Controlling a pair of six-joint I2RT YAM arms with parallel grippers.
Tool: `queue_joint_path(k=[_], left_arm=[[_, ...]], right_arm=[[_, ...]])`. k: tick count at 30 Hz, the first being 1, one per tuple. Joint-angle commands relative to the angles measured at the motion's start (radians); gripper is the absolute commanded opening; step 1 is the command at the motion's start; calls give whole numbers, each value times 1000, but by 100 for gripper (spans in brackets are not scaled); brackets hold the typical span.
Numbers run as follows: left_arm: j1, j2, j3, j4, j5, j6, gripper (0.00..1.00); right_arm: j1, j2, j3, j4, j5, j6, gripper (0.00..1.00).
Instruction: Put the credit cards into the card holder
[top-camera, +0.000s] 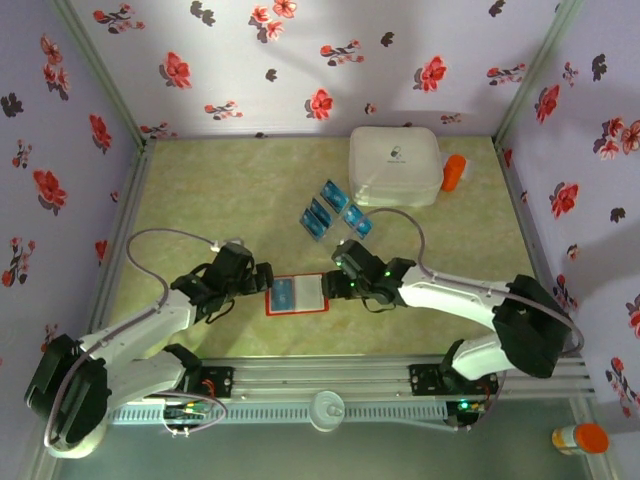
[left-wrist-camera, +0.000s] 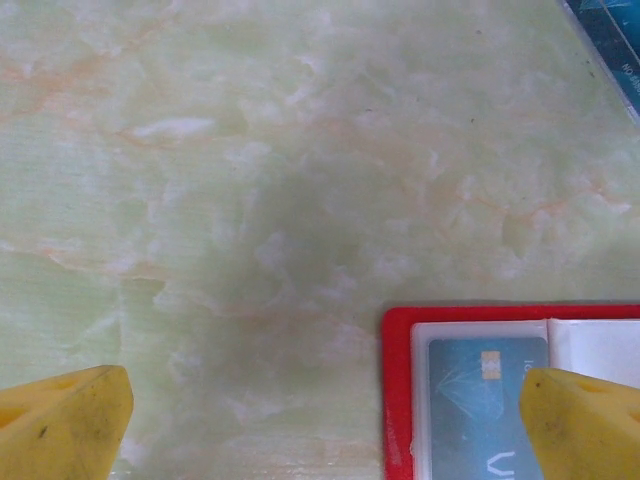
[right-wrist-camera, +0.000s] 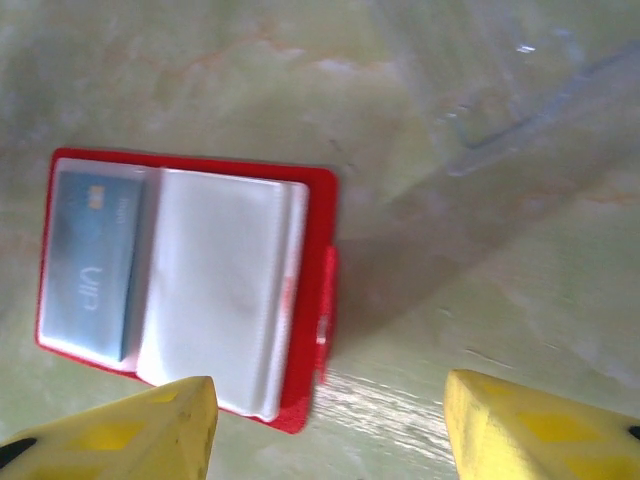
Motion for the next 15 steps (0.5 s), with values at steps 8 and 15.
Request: queue_joint_path(k=[8,15], left_arm=[[7,47,-14,72,38,-5,100],[7,79,-7,105,56,-8,100]], right_arm=[[-124,-80,-56,68,-71,33,66],[-122,-23,-39,90,-135,22,68]])
